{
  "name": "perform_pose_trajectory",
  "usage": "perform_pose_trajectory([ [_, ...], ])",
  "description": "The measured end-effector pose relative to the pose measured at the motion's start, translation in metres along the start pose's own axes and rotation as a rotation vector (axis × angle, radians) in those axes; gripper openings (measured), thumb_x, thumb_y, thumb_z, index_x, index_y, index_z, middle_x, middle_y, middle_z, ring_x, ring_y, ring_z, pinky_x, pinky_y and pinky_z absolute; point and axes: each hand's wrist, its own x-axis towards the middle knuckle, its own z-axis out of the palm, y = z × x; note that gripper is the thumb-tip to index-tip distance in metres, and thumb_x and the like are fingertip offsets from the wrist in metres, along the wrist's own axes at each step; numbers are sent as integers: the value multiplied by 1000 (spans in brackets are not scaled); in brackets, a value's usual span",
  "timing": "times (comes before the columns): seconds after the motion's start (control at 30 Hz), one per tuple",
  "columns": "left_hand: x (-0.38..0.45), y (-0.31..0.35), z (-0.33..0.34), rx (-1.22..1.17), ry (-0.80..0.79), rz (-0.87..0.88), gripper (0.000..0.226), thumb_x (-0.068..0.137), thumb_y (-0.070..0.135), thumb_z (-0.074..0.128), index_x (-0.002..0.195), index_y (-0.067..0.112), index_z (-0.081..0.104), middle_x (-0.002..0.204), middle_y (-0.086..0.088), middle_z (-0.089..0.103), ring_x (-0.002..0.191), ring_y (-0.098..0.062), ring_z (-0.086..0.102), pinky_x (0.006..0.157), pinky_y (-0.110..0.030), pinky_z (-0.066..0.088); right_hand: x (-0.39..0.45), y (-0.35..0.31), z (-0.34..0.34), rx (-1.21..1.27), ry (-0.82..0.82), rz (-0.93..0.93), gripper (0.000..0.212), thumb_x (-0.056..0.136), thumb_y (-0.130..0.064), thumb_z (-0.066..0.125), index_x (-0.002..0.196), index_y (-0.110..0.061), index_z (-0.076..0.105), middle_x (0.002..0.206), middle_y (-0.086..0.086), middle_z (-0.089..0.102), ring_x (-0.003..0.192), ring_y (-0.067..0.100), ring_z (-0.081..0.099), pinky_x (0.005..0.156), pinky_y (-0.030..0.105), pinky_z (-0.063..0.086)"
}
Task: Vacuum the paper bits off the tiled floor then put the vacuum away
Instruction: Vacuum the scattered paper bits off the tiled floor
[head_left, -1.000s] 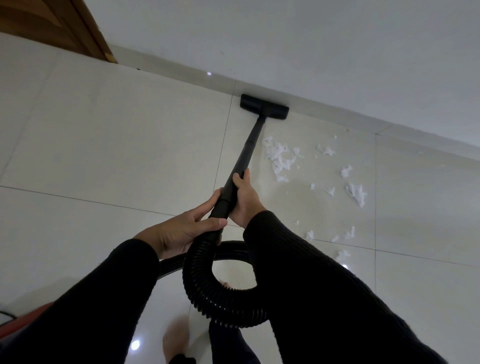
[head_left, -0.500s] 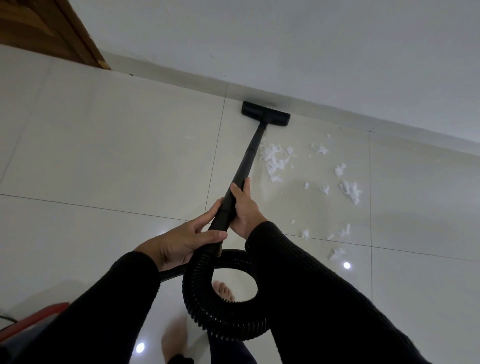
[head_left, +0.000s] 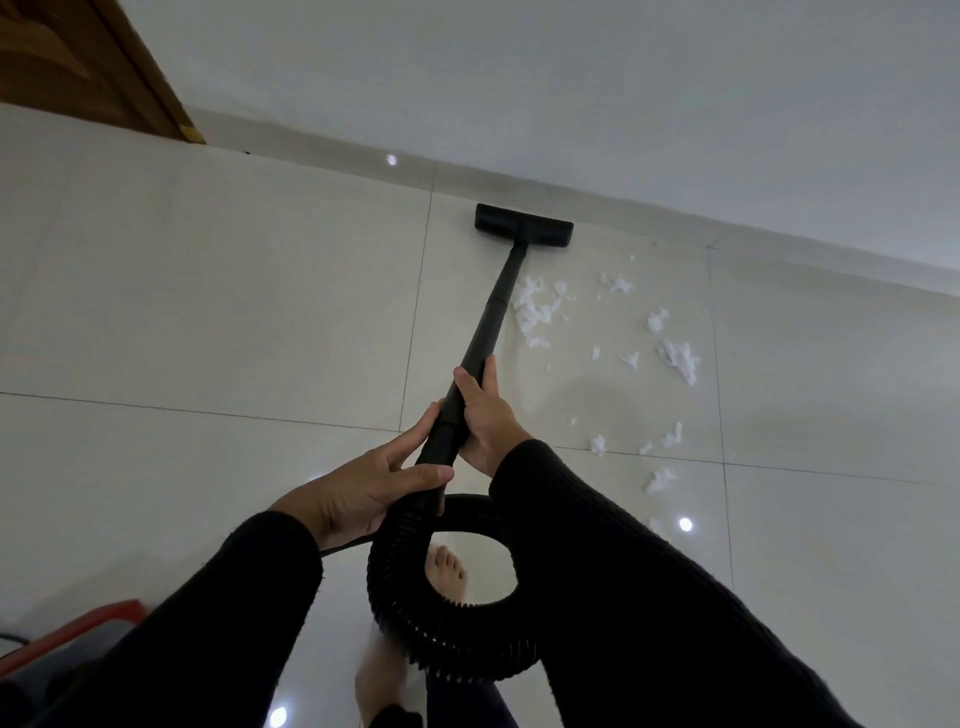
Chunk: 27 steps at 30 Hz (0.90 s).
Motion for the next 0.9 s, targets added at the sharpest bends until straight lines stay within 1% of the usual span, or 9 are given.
perform_pose_trajectory([
  [0.2, -17, -21, 4, 26, -20, -22, 79, 84, 20, 64, 143, 51, 21, 68, -4, 63, 65, -14, 61, 62, -24, 52, -21, 24, -4, 16, 22, -6, 62, 102, -24, 46, 150, -46, 14, 110, -3, 42, 76, 12, 51, 67, 31, 52],
  [0.27, -22, -28, 5, 25, -24, -32, 84, 78, 24, 69, 142, 51, 22, 69, -4, 63, 65, -14, 62, 62, -25, 52, -27, 31, -3, 20, 22, -10, 61, 102, -24, 45, 150, -44, 14, 109, -4, 42, 76, 12, 50, 67, 31, 52],
  [0.37, -27, -38, 5, 28, -29, -34, 88, 76, 27, 75, 141, 52, 23, 70, -4, 64, 67, -15, 61, 62, -24, 52, -34, 40, -3, 27, 28, -7, 62, 102, -23, 45, 151, -44, 13, 118, -2, 40, 78, 12, 50, 67, 31, 52],
  [0.5, -31, -49, 4, 33, -26, -33, 87, 77, 26, 74, 141, 52, 22, 69, -4, 64, 66, -14, 61, 62, -24, 51, -39, 51, -3, 28, 44, -9, 65, 102, -23, 45, 151, -44, 9, 125, -1, 39, 80, 11, 49, 67, 30, 51],
  [0.63, -35, -58, 8, 30, -17, -28, 79, 85, 20, 64, 143, 50, 21, 68, -2, 65, 64, -12, 62, 60, -23, 51, -44, 58, -6, 16, 46, -1, 64, 102, -23, 45, 151, -44, 11, 126, -1, 41, 81, 12, 51, 67, 30, 52],
  [0.7, -37, -63, 12, 37, -9, -32, 79, 84, 21, 66, 142, 51, 21, 68, 1, 66, 64, -11, 62, 61, -24, 51, -47, 61, -9, 8, 47, 3, 63, 102, -23, 45, 151, -44, 11, 125, -1, 42, 83, 12, 51, 69, 31, 52],
  [0.73, -37, -65, 15, 43, -4, -34, 81, 82, 24, 70, 141, 52, 22, 68, 2, 67, 64, -11, 62, 62, -24, 52, -49, 62, -12, 8, 48, 6, 63, 102, -23, 45, 151, -44, 12, 123, -2, 43, 83, 12, 51, 69, 31, 51],
  [0.83, -39, -72, 22, 51, 18, -27, 95, 63, 35, 78, 139, 54, 24, 73, 10, 68, 67, -9, 63, 65, -27, 51, -53, 68, -18, 5, 34, 18, 61, 102, -23, 45, 151, -43, 15, 117, -2, 42, 81, 11, 50, 68, 31, 51],
  [0.9, -40, -77, 28, 40, 31, -29, 98, 63, 35, 81, 140, 53, 23, 79, 8, 66, 68, -9, 64, 64, -26, 51, -56, 71, -23, -8, 29, 26, 60, 102, -22, 44, 151, -41, 16, 115, -2, 42, 82, 11, 50, 67, 30, 51],
])
